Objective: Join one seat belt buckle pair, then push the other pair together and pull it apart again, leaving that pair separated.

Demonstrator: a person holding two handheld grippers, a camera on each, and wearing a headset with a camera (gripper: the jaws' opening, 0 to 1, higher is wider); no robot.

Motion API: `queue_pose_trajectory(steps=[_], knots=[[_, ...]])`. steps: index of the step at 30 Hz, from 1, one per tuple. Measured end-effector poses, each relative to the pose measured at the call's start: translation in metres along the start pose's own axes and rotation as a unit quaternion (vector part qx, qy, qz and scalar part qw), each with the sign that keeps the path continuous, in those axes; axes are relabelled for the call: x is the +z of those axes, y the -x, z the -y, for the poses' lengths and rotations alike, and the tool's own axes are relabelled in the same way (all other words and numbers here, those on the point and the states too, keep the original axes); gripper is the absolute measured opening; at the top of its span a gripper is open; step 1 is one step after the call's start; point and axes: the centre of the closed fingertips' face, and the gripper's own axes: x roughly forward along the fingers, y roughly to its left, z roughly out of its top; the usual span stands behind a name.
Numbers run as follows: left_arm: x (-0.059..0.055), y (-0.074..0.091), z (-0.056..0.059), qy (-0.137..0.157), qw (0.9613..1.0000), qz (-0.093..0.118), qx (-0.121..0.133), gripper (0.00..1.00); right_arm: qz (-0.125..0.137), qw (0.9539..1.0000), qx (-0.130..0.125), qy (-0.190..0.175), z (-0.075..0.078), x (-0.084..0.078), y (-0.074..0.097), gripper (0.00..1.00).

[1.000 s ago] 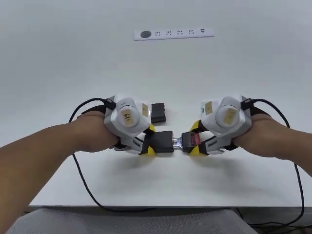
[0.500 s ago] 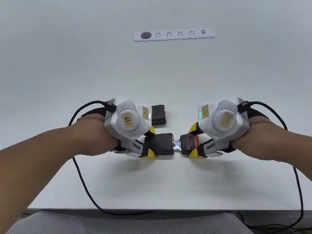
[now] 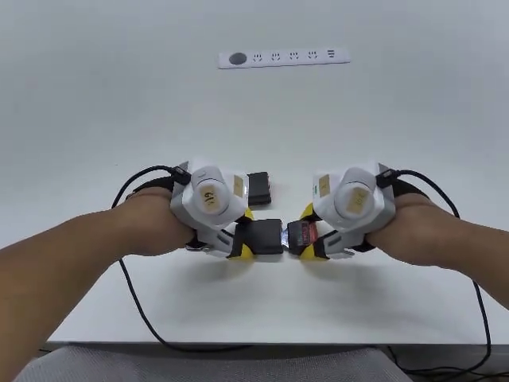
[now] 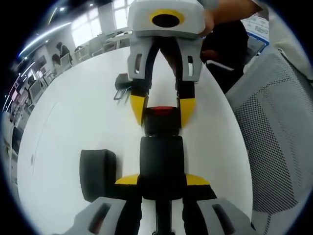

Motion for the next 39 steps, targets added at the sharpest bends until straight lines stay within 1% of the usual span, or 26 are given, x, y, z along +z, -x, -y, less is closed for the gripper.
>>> queue_pose_trajectory(steps=[4, 6, 7, 8, 10, 11, 17, 23, 25, 28, 34, 37, 39], knots=[[-0.0028, -0.0001, -0.0022, 0.003, 1.0, 0.0, 0.0, 0.31, -0.006, 1.0, 0.0, 0.002, 0.0027, -0.0014, -0.0012, 0.32], [-0.0034, 0.0021, -0.0016, 0.002, 0.9999, 0.01, -0.003, 0.31, -0.003, 0.9999, 0.008, 0.006, 0.0036, -0.0021, -0.0005, 0.31], [-0.0041, 0.0029, -0.0021, 0.003, 0.9999, 0.009, -0.004, 0.31, -0.004, 0.9999, 0.01, 0.01, 0.0031, -0.0018, -0.0009, 0.31], [-0.0036, 0.0027, -0.0026, 0.004, 1.0, 0.006, -0.006, 0.31, -0.011, 0.9997, 0.01, 0.018, 0.0037, -0.0024, -0.0004, 0.31], [-0.0032, 0.0025, -0.0036, 0.007, 0.9999, -0.002, -0.008, 0.31, -0.021, 0.9995, 0.01, 0.021, 0.0041, -0.0026, -0.0014, 0.31], [-0.0023, 0.0032, -0.0025, 0.009, 0.9999, -0.003, -0.009, 0.3, -0.023, 0.9994, 0.011, 0.022, 0.0044, -0.003, -0.0013, 0.31], [-0.0025, 0.0045, -0.0016, 0.016, 0.9998, 0.004, -0.005, 0.3, -0.024, 0.9995, 0.005, 0.022, 0.0055, -0.006, -0.0024, 0.31], [-0.003, 0.0034, -0.002, 0.017, 0.9998, 0.005, -0.007, 0.3, -0.019, 0.9997, 0.009, 0.011, 0.0068, -0.0062, -0.0023, 0.31], [-0.003, 0.0035, -0.0019, 0.017, 0.9998, 0.004, -0.008, 0.3, -0.02, 0.9997, 0.011, 0.01, 0.0044, -0.0053, -0.0019, 0.31], [-0.0046, 0.0032, -0.0035, 0.017, 0.9998, 0.002, -0.009, 0.3, -0.024, 0.9996, 0.012, 0.012, 0.005, -0.0059, -0.0029, 0.31], [-0.0048, 0.0033, -0.0032, 0.016, 0.9998, 0.002, -0.01, 0.3, -0.033, 0.9993, 0.009, 0.016, 0.0054, -0.0064, -0.0029, 0.31], [-0.0038, 0.0033, -0.0027, 0.02, 0.9998, 0.0, -0.01, 0.31, -0.033, 0.9993, 0.008, 0.015, 0.0053, -0.0063, -0.0027, 0.32], [-0.0036, 0.0033, -0.0025, 0.015, 0.9999, -0.003, -0.007, 0.31, -0.03, 0.9995, 0.005, 0.011, 0.0058, -0.0059, -0.0026, 0.32]])
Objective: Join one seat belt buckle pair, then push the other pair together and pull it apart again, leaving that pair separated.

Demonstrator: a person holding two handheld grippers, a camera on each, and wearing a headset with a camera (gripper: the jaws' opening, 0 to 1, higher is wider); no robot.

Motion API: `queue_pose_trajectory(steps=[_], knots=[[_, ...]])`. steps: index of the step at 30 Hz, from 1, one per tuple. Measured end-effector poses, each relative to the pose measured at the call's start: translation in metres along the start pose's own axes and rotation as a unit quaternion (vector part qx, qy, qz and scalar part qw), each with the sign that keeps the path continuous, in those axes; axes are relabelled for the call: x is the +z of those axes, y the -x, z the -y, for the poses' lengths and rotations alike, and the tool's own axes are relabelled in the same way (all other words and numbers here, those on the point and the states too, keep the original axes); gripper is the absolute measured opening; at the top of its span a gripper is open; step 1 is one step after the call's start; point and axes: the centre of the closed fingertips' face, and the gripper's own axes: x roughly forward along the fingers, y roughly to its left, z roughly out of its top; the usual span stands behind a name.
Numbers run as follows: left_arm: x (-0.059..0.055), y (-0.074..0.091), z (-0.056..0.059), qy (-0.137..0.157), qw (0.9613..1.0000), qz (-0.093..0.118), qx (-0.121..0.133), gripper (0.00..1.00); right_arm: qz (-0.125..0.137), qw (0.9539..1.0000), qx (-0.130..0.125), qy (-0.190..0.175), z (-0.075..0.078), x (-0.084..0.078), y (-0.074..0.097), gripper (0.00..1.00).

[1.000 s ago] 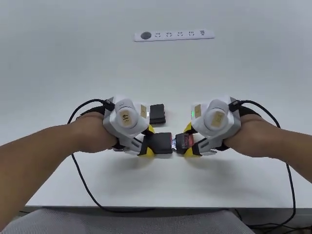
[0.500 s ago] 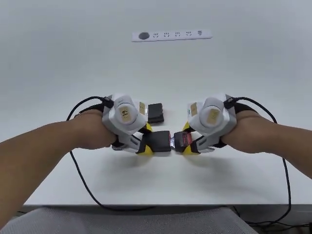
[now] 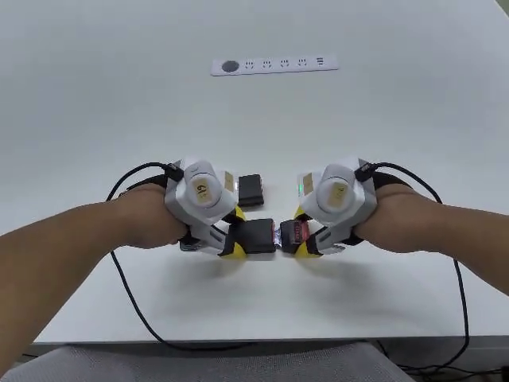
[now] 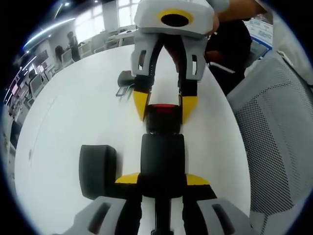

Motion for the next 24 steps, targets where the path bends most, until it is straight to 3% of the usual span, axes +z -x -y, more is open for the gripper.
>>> queue_pose_trajectory(steps=[9, 24], knots=[[0.0011, -0.0005, -0.0005, 0.004, 0.9997, -0.024, 0.007, 0.33, 0.0, 0.9999, -0.006, -0.008, -0.0025, 0.0013, 0.0021, 0.34], [-0.0019, 0.0017, 0.0036, 0.031, 0.9993, -0.013, 0.016, 0.39, 0.007, 0.9996, -0.018, -0.02, -0.0014, 0.0051, 0.01, 0.39]])
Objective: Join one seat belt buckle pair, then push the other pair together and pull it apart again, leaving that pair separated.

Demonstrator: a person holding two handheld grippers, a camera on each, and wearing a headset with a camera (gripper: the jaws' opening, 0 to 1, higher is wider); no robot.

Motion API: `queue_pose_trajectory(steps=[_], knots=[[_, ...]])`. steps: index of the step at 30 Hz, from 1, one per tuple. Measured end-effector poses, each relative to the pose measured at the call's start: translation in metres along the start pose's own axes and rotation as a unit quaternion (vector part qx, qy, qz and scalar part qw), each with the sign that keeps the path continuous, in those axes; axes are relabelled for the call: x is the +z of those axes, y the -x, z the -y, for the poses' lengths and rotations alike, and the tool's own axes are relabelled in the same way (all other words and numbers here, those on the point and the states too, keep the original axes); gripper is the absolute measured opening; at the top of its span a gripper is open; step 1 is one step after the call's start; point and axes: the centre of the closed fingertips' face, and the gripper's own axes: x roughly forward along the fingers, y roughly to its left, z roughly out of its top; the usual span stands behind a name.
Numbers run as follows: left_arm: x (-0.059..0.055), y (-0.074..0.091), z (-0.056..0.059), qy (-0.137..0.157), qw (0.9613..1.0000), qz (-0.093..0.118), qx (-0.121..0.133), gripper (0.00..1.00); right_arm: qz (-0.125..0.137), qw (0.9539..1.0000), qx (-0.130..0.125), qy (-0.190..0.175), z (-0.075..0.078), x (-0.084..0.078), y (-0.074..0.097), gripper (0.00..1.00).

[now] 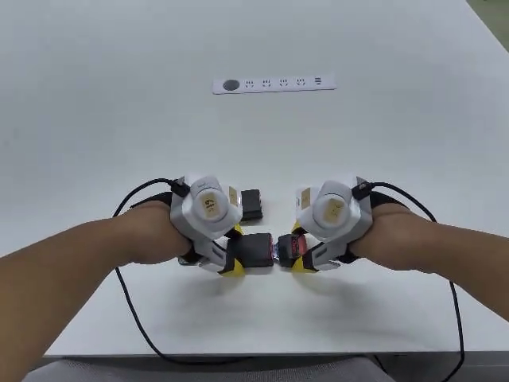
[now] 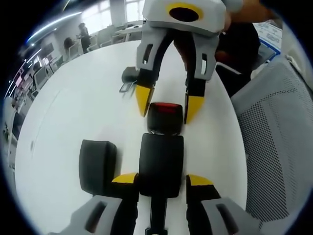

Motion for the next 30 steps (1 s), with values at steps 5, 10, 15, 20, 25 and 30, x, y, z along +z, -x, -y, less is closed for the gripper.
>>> queue_pose_trajectory(steps=[5, 10, 15, 20, 25, 30], knots=[[0.009, 0.012, -0.001, 0.027, 0.999, 0.036, 0.006, 0.39, 0.017, 0.9998, 0.001, -0.014, 0.0, 0.005, 0.013, 0.38], [0.02, 0.028, -0.002, 0.023, 0.9979, 0.06, 0.004, 0.38, 0.032, 0.9994, 0.0, -0.011, 0.002, 0.009, 0.028, 0.33], [0.024, 0.036, -0.013, 0.02, 0.9975, 0.065, 0.019, 0.38, 0.033, 0.9992, 0.0, -0.021, 0.01, 0.004, 0.035, 0.33], [0.023, 0.039, -0.033, 0.023, 0.9967, 0.07, 0.035, 0.38, 0.031, 0.9992, -0.006, -0.026, 0.019, -0.001, 0.042, 0.31], [0.027, 0.039, -0.042, 0.016, 0.9965, 0.069, 0.045, 0.37, 0.027, 0.9992, -0.018, -0.023, 0.035, -0.012, 0.047, 0.29], [0.032, 0.039, -0.046, 0.014, 0.9964, 0.069, 0.047, 0.37, 0.017, 0.9997, -0.017, -0.005, 0.042, -0.023, 0.054, 0.28]])
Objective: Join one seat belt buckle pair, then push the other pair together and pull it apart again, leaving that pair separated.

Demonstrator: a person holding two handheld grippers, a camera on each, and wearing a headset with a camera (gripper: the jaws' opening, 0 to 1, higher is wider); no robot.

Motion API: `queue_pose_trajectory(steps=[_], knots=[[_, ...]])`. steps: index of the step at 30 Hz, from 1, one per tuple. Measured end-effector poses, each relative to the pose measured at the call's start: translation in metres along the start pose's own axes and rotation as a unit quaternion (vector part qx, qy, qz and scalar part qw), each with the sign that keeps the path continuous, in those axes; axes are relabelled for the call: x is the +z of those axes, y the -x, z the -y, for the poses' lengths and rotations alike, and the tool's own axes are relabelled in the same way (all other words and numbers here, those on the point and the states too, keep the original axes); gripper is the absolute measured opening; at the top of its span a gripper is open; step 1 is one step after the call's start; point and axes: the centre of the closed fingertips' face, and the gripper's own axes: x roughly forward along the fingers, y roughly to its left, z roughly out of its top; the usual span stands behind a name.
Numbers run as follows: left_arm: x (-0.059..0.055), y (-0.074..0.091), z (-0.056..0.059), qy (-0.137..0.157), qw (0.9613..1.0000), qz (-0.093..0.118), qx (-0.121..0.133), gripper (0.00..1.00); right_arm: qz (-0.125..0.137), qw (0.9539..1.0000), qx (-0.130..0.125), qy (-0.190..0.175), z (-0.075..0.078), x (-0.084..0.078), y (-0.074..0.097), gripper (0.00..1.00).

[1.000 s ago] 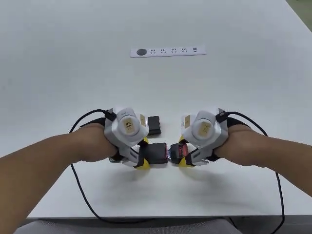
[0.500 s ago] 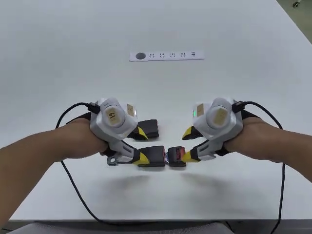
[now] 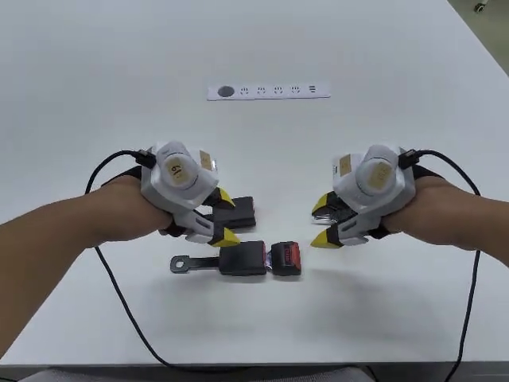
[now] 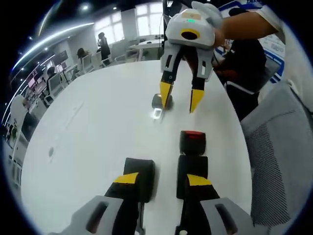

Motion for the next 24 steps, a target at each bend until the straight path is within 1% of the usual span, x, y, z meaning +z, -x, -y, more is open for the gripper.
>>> queue_pose_trajectory(steps=[3, 5, 6, 8, 10, 11, 12, 15, 16, 17, 19, 21, 22, 23, 24], knots=[[-0.004, -0.001, -0.01, -0.001, 1.0, -0.006, 0.003, 0.38, -0.006, 0.9999, -0.007, -0.006, 0.012, -0.013, 0.003, 0.28], [-0.005, -0.002, -0.014, -0.003, 0.9999, -0.009, 0.006, 0.38, -0.011, 0.9998, -0.012, -0.008, 0.018, -0.019, 0.007, 0.28], [-0.004, -0.001, -0.016, -0.003, 0.9999, -0.009, 0.006, 0.38, -0.013, 0.9997, -0.017, -0.014, 0.023, -0.024, 0.008, 0.28], [-0.007, -0.002, -0.024, -0.001, 0.9999, -0.009, 0.008, 0.39, -0.019, 0.9995, -0.019, -0.018, 0.03, -0.035, 0.009, 0.28], [-0.008, -0.003, -0.025, -0.001, 0.9999, -0.012, 0.006, 0.39, -0.026, 0.9992, -0.021, -0.024, 0.037, -0.044, 0.009, 0.28], [-0.009, -0.004, -0.027, -0.001, 0.9999, -0.013, 0.006, 0.39, -0.027, 0.9991, -0.021, -0.025, 0.037, -0.046, 0.01, 0.29], [-0.013, -0.006, -0.031, -0.001, 0.9999, -0.015, 0.005, 0.4, -0.03, 0.999, -0.021, -0.026, 0.039, -0.049, 0.01, 0.29], [-0.014, -0.01, -0.033, -0.003, 0.9998, -0.018, 0.002, 0.4, -0.038, 0.9987, -0.023, -0.022, 0.041, -0.054, 0.012, 0.31], [-0.015, -0.011, -0.037, -0.002, 0.9998, -0.019, 0.001, 0.4, -0.041, 0.9987, -0.023, -0.02, 0.042, -0.056, 0.012, 0.31], [-0.016, -0.012, -0.039, -0.002, 0.9998, -0.019, 0.002, 0.4, -0.043, 0.9986, -0.024, -0.019, 0.045, -0.059, 0.011, 0.31], [-0.017, -0.014, -0.042, 0.0, 0.9998, -0.021, 0.001, 0.4, -0.043, 0.9986, -0.024, -0.02, 0.047, -0.06, 0.01, 0.32], [-0.019, -0.016, -0.041, 0.003, 0.9996, -0.027, -0.005, 0.4, -0.044, 0.9985, -0.025, -0.023, 0.05, -0.062, 0.011, 0.32], [-0.024, -0.018, -0.043, 0.007, 0.9993, -0.037, -0.01, 0.4, -0.043, 0.9984, -0.025, -0.025, 0.051, -0.063, 0.011, 0.32], [-0.025, -0.02, -0.044, 0.0, 0.9992, -0.038, -0.011, 0.4, -0.044, 0.9984, -0.023, -0.026, 0.054, -0.067, 0.008, 0.33], [-0.027, -0.021, -0.045, -0.001, 0.9991, -0.041, -0.012, 0.4, -0.045, 0.9984, -0.021, -0.026, 0.054, -0.069, 0.007, 0.33]])
